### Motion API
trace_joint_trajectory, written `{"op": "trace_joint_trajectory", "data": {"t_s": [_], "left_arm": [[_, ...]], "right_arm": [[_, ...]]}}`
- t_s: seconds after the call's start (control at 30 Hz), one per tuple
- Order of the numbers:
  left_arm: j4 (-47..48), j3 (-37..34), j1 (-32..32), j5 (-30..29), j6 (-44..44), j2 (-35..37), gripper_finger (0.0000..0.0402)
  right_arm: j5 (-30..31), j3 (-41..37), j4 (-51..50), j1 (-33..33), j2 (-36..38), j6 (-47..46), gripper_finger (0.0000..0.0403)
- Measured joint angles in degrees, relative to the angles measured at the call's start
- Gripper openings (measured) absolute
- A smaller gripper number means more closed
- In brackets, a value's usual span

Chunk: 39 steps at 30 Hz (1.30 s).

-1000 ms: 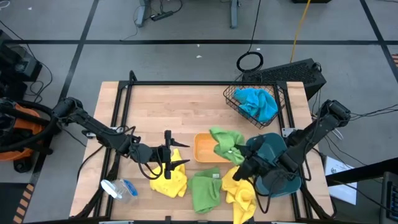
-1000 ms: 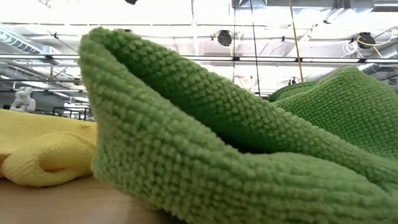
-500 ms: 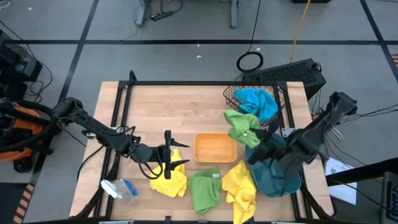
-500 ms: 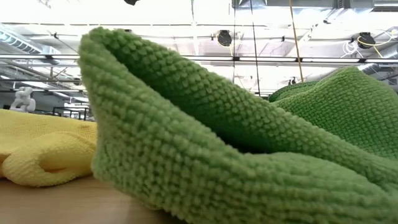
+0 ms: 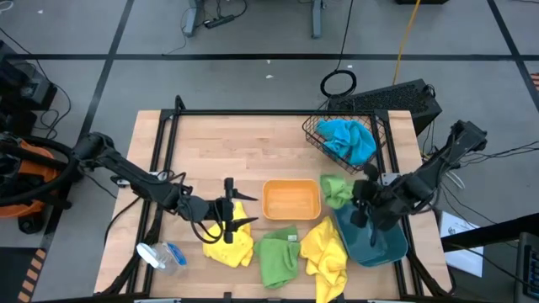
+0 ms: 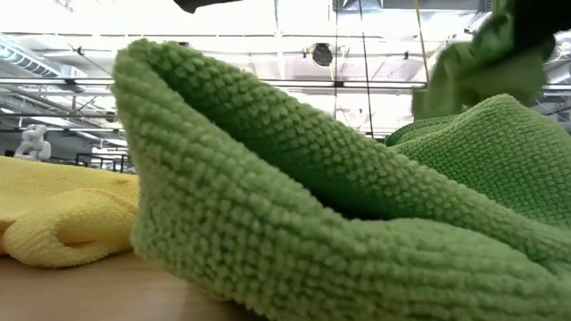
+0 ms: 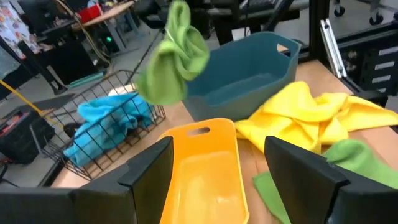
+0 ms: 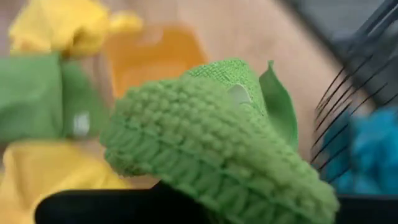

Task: Sort microfiber towel by color & place in baskets
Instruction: Put the top green microfiber cloth into the blue bin

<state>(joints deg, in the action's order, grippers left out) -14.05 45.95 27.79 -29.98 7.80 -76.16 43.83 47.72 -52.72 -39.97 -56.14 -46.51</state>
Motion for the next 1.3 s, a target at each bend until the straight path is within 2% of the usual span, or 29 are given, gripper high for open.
{"op": "trace_joint_trajectory", "data": {"t_s": [0.17,0.4,0.57,0.77,0.87,1.1,1.3], "left_arm": [[-2.13,0.02,-0.57,0.48,-0.02,-2.48,0.0258],[-3.01,0.0,-1.46,2.53,-0.1,-4.92,0.0258],[-3.13,0.0,-1.47,3.8,-2.97,-6.03,0.0258],[-4.3,0.02,-1.36,12.46,-6.1,-8.62,0.0258],[-6.74,0.02,-0.92,14.95,-7.51,-10.92,0.0258],[-13.11,0.02,-0.15,15.1,-7.54,-18.36,0.0258],[-15.6,0.04,-0.13,16.83,-9.43,-22.55,0.0258]], "right_arm": [[-6.97,-2.19,-0.42,0.0,-2.72,-5.8,0.0036],[-12.51,-2.22,-1.45,-1.71,-4.55,-9.84,0.0036],[-17.39,-2.21,-6.78,-3.81,-4.54,-18.36,0.0036],[-17.82,-2.23,-9.72,-5.47,-6.01,-25.58,0.0039],[-19.54,-2.23,-9.81,-5.53,-7.96,-27.37,0.0058],[-26.23,-2.23,-9.75,-5.53,-14.34,-28.08,0.0137],[-29.08,-2.23,-9.56,-5.53,-18.51,-28.05,0.0191]]}}
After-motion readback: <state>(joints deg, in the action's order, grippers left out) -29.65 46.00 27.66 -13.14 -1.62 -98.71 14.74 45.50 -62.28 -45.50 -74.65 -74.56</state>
